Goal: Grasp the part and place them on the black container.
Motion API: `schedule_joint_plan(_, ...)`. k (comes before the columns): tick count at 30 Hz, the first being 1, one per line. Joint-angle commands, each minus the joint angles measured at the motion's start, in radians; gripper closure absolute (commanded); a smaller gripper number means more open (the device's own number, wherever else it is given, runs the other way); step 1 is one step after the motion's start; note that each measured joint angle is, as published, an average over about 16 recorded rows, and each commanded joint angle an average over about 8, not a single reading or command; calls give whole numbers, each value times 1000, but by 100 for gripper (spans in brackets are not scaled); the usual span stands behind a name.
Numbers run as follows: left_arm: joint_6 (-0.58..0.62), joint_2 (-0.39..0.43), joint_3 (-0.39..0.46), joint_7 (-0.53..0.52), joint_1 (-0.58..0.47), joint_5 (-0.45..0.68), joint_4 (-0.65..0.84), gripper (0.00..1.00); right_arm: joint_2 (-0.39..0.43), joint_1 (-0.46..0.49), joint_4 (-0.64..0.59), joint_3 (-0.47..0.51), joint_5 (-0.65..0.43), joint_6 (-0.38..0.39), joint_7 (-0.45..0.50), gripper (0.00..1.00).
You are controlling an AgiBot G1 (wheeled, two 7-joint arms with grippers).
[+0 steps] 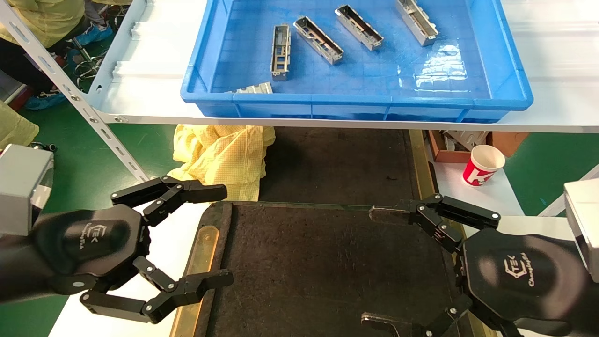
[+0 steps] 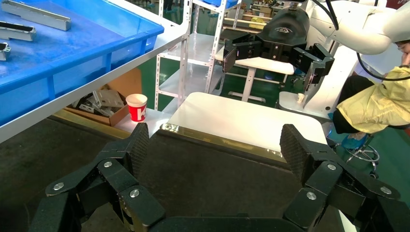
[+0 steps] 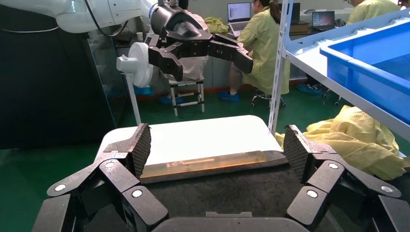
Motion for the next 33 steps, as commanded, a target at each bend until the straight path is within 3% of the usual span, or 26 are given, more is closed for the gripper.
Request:
schedule_joint_plan(1, 0, 0, 0, 0, 0, 0, 0, 1, 0, 0, 0, 0, 0, 0, 0, 0)
schedule_joint_plan(3, 0, 0, 0, 0, 0, 0, 0, 11, 0, 0, 0, 0, 0, 0, 0, 0)
schedule_joint_plan(9, 0, 0, 0, 0, 0, 0, 0, 84, 0, 0, 0, 0, 0, 0, 0, 0)
schedule_joint_plan(11, 0, 0, 0, 0, 0, 0, 0, 100, 0, 0, 0, 0, 0, 0, 0, 0)
schedule_joint_plan(33, 0, 0, 0, 0, 0, 0, 0, 100, 0, 0, 0, 0, 0, 0, 0, 0)
